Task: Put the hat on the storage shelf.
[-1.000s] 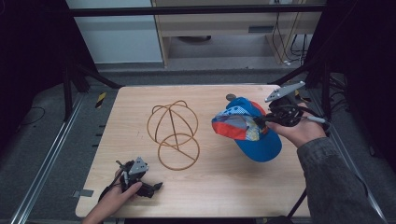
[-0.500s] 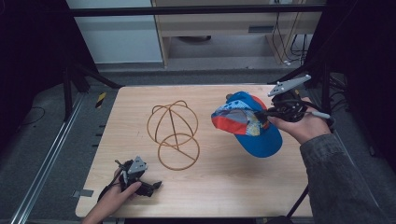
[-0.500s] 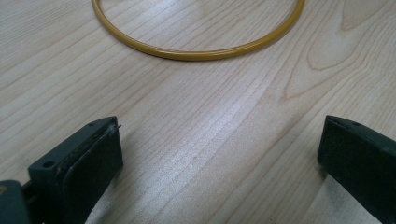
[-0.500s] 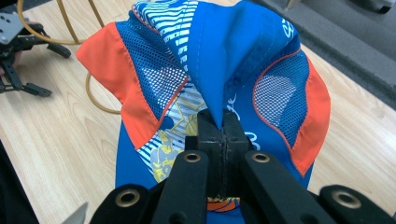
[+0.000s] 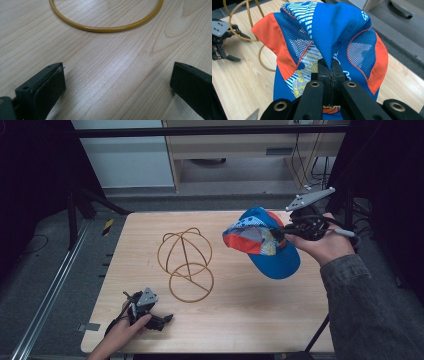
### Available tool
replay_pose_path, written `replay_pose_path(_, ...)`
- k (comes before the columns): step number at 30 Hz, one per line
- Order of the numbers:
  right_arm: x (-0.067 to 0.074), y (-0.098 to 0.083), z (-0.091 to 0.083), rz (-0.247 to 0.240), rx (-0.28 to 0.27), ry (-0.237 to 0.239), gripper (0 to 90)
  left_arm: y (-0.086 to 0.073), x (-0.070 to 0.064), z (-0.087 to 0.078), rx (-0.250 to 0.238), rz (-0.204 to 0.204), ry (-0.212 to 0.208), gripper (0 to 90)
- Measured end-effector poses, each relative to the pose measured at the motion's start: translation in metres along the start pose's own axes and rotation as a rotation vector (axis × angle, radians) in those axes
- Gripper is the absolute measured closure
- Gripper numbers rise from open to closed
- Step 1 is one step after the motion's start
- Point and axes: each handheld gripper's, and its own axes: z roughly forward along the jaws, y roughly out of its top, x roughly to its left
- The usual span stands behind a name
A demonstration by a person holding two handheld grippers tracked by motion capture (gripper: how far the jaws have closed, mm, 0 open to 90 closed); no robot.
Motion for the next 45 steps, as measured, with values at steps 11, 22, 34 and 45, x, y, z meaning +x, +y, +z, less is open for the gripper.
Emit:
replay_pose_path(11,0.008,0.032,0.002,-0.039,-0.025,-0.001,90.0,0.000,0.000,0.000,0.000,0.000,0.000,0.0)
replay_pose_path(22,0.017,0.063,0.013,-0.069,-0.046,0.006,90.0,0.000,0.000,0.000,0.000,-0.001,0.000,0.0)
replay_pose_path(34,0.027,0.088,0.033,-0.084,-0.067,0.026,90.0,0.000,0.000,0.000,0.000,0.000,-0.001,0.0)
replay_pose_path(45,0.040,0.115,0.057,-0.110,-0.075,0.057,90.0,0.000,0.000,0.000,0.000,0.000,-0.001,0.0)
